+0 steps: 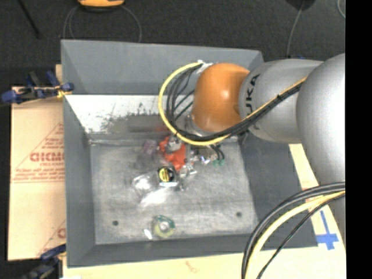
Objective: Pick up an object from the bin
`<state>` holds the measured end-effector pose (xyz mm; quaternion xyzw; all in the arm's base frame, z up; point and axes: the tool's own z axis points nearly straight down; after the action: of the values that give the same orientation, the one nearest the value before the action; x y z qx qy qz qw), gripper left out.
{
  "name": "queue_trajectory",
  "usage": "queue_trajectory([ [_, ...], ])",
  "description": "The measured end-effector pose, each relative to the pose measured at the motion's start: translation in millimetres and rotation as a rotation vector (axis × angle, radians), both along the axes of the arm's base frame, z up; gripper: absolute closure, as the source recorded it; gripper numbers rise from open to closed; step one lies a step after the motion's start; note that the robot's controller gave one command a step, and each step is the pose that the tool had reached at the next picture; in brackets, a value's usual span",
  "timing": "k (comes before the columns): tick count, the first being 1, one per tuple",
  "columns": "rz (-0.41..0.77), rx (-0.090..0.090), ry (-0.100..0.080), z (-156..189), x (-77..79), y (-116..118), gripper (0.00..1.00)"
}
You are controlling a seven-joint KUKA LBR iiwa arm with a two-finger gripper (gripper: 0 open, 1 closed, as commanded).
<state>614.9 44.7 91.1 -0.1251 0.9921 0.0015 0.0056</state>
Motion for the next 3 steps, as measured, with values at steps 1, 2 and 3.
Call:
queue_trajectory([
  [1,-0.139,0.0,-0.013,1.7,-11.5,8.7,0.0],
  [2,-0.141,0.003,-0.019,2.7,-10.1,9.5,1.0],
  [3,-0.14,0.0,0.008,-2.5,-16.8,10.5,0.0],
])
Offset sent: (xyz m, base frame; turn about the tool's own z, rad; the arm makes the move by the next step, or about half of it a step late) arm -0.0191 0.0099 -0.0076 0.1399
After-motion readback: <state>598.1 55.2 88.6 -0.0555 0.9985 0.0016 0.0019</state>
